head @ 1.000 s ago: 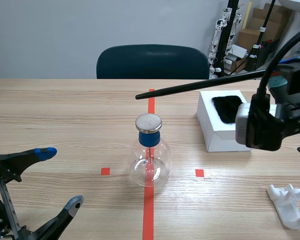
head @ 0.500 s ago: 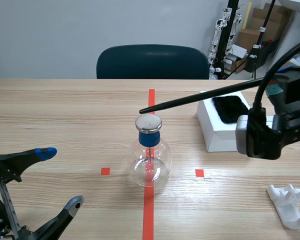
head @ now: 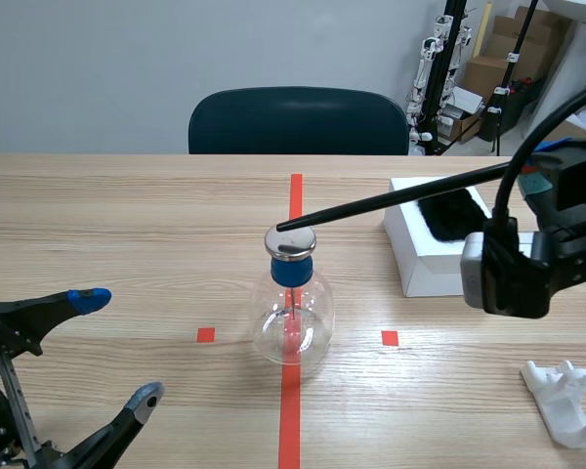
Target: Do the electroscope experiment. move the rod toward and away from the electroscope
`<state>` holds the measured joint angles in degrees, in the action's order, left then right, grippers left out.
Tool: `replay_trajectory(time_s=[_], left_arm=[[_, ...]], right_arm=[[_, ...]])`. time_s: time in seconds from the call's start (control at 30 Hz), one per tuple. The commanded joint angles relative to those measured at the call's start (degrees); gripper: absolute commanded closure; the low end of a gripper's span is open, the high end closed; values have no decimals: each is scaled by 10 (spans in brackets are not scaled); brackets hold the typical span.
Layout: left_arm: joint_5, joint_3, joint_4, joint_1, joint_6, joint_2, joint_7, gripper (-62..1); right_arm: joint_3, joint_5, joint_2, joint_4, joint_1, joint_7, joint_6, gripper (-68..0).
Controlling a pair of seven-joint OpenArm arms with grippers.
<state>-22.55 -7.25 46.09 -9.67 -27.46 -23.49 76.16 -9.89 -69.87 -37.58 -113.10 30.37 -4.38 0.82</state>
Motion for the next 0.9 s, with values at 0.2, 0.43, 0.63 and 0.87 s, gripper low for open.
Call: replay_trajectory(time_s=[0.2,0.43,0.63,0.87], left_arm=[[4,1,3,2,1,-1,8,-623],[4,1,3,2,1,-1,8,-623],[4,1,3,2,1,-1,8,-623],[4,1,3,2,1,-1,8,-623]], right_arm=[[1,14,-2,-5,-7,-4,20,-4],[37,66,-2,-21,12,10,56,-4],[152,180,-2,-66,86,49,61,-4],[316,335,31,-61,183,159,73,-4]])
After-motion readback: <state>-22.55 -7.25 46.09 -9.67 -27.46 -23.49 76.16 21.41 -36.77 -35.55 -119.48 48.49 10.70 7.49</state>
